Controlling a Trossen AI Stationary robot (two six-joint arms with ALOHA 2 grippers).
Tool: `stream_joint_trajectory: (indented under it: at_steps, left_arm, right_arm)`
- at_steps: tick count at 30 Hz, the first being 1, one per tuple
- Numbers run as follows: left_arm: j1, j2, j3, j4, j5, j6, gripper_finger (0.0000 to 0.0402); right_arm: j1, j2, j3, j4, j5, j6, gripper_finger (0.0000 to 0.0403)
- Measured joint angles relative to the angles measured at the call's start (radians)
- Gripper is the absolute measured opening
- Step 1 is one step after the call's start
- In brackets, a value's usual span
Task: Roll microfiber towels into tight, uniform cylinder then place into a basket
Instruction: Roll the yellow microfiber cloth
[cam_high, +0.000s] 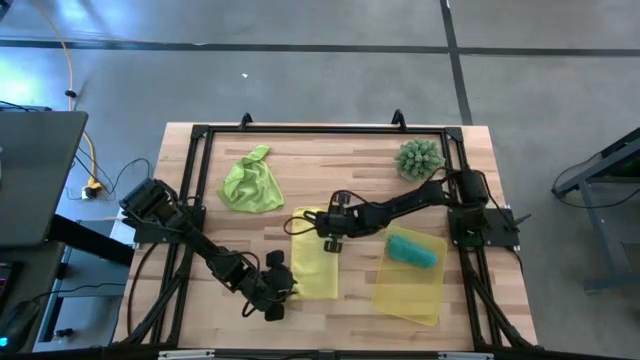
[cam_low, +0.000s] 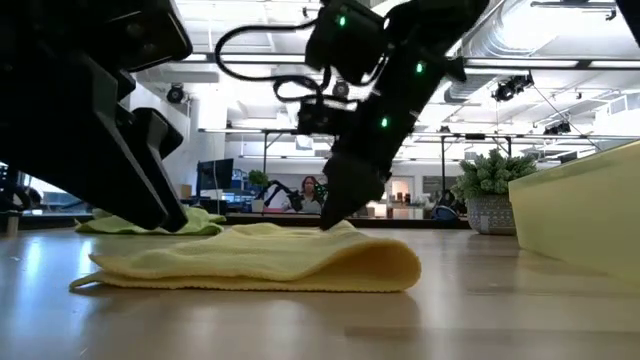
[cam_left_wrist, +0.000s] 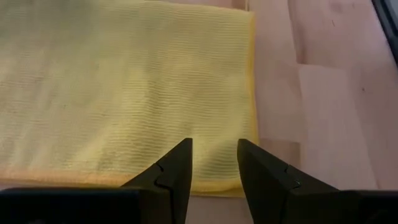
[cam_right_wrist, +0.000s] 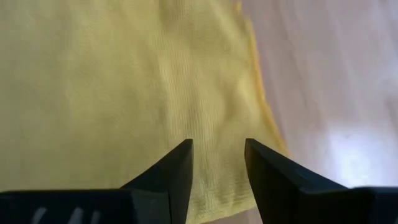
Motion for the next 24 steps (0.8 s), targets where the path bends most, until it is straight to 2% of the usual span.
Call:
stream_joint_trajectory:
  at_steps: [5,11,16,24]
  left_arm:
    - [0.001,-0.010,0.002,0.008,0.037,0.056,0.0117]
    - [0.001,-0.010,0.001,-0.005,0.132,0.271,0.0118]
    - [0.000,-0.010,0.001,-0.006,0.128,0.511,0.0118]
    - [0.004,-0.010,0.001,-0.070,0.162,0.500,0.0125]
  right_arm:
    - [0.047,-0.107,0.037,-0.102,-0.023,0.000,0.0137]
    - [0.165,-0.219,0.039,-0.168,-0.173,-0.057,0.0137]
    - [0.276,-0.200,0.038,-0.191,-0.160,-0.190,0.0138]
    - [0.339,-0.110,0.038,-0.179,-0.146,-0.186,0.0176]
